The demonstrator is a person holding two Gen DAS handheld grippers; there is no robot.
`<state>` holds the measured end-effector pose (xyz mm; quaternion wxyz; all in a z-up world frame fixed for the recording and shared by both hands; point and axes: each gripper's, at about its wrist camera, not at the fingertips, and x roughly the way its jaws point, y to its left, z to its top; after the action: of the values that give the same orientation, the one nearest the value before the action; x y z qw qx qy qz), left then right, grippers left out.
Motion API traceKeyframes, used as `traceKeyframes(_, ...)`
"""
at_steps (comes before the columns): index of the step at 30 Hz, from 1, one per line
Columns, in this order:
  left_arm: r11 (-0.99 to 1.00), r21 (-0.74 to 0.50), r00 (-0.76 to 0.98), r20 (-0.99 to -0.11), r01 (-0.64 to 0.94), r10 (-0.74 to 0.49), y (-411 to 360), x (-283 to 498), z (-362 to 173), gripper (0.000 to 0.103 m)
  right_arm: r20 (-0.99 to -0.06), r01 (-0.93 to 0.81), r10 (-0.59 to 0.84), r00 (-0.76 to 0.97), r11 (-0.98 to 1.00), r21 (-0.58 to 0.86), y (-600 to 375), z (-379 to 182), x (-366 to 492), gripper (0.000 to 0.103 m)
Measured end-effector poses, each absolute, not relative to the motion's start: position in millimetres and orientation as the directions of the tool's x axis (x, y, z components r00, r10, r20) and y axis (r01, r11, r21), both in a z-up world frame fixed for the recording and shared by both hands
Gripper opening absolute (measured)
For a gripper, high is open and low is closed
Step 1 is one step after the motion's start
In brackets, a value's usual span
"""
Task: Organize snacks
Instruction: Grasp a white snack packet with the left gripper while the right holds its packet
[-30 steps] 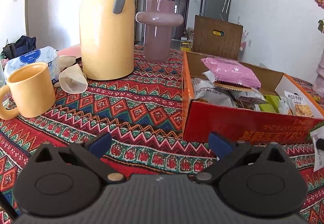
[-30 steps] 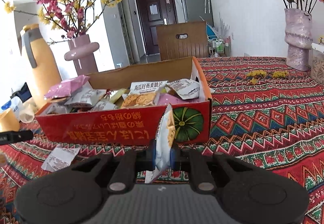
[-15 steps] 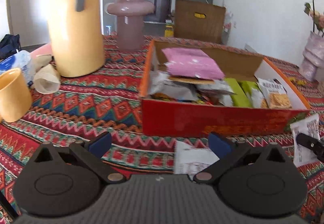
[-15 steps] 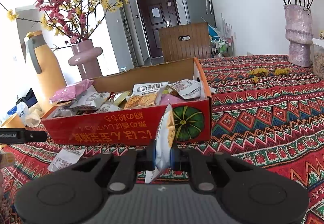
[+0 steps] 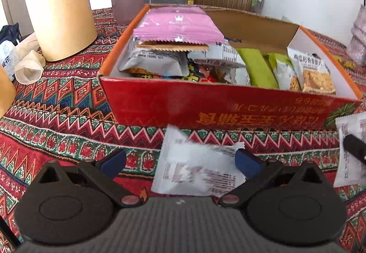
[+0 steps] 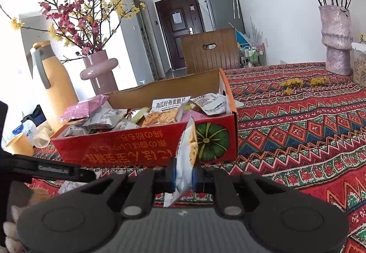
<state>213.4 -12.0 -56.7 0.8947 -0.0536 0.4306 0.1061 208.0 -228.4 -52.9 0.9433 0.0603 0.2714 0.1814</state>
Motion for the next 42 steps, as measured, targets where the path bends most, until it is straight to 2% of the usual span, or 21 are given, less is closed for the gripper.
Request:
traceKeyframes(6, 0.968, 0.0, 0.595, -0.789, -0.252, 0.155, -14, 213, -63, 0.102, -0.488, -0.313, 0.379, 0.787, 0.925, 0.213, -228, -53, 207, 0.012)
traceKeyframes(11, 0.973, -0.008, 0.615, -0.776, -0.232, 0.14, -13, 208, -60, 0.087, -0.493, -0.311, 0.377, 0.785, 0.926, 0.213, -229, -53, 208, 0.013)
traceKeyframes(16, 0.976, -0.024, 0.635, -0.763, -0.216, 0.122, -14, 199, -51, 0.044, -0.496, -0.308, 0.374, 0.784, 0.927, 0.213, -228, -54, 209, 0.013)
traceKeyframes(19, 0.975, -0.04, 0.639, -0.761, -0.218, 0.112, -11, 196, -49, 0.03, -0.496, -0.308, 0.374, 0.783, 0.927, 0.213, -228, -54, 209, 0.012)
traceKeyframes(22, 0.975, -0.045, 0.642, -0.759, -0.216, 0.107, -7, 193, -47, 0.022, -0.495, -0.309, 0.375, 0.784, 0.927, 0.213, -229, -54, 208, 0.013)
traceKeyframes(35, 0.97, -0.084, 0.675, -0.731, -0.228, 0.096, 12, 183, -35, 0.021, -0.492, -0.304, 0.371, 0.787, 0.929, 0.213, -229, -53, 208, 0.013)
traceKeyframes(37, 0.97, -0.081, 0.672, -0.734, -0.229, 0.097, 11, 184, -36, 0.035, -0.49, -0.307, 0.373, 0.788, 0.928, 0.213, -229, -53, 208, 0.013)
traceKeyframes(38, 0.97, -0.081, 0.672, -0.734, -0.229, 0.098, 10, 184, -37, 0.035, -0.489, -0.308, 0.374, 0.788, 0.927, 0.214, -229, -53, 207, 0.013)
traceKeyframes(41, 0.972, -0.077, 0.668, -0.738, -0.221, 0.094, 7, 185, -40, 0.032, -0.486, -0.31, 0.377, 0.788, 0.926, 0.215, -229, -52, 207, 0.013)
traceKeyframes(42, 0.973, -0.075, 0.667, -0.739, -0.218, 0.092, 7, 185, -40, 0.025, -0.486, -0.311, 0.377, 0.788, 0.926, 0.215, -229, -53, 207, 0.013)
